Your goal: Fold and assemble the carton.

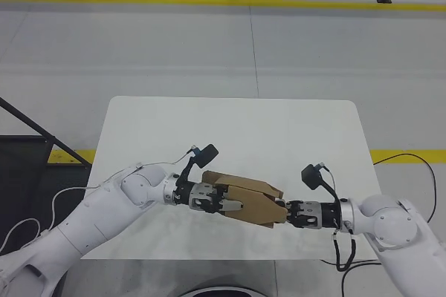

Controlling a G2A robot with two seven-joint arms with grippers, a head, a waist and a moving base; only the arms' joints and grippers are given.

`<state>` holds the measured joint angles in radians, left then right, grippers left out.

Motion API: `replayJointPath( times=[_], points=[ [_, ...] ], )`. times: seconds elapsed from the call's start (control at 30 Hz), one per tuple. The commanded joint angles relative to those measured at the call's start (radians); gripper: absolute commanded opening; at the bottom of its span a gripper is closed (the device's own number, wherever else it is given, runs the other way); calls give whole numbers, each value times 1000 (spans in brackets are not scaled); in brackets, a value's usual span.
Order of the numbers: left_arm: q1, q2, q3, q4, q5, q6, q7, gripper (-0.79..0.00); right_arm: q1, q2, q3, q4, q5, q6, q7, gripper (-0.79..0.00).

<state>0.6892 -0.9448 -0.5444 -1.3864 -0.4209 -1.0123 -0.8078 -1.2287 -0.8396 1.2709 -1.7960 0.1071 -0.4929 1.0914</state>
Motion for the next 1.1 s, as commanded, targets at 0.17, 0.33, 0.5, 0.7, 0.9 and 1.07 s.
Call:
replayJointPath(
  times=[0.17,0.33,0.5,0.7,0.9,1.07],
  points=[
    [5,0,-2,-5,5,10,9,-785,-1,1,2,3,-2,1,-2,-785],
    [35,0,-31,-33,53,28,45,-785,-5,2,8,7,-1,1,-7,-785],
    [57,2,-57,-45,74,31,58,-785,-8,3,9,5,-1,1,-8,-757],
    [76,2,-83,-51,84,32,62,-785,-11,4,12,1,-2,2,-12,-683],
    [91,1,-103,-57,86,35,58,-785,-17,6,18,-2,-1,-1,-14,-671],
    [100,-1,-114,-60,85,36,48,-785,-19,7,20,-4,-1,-2,-14,-671]
  ],
)
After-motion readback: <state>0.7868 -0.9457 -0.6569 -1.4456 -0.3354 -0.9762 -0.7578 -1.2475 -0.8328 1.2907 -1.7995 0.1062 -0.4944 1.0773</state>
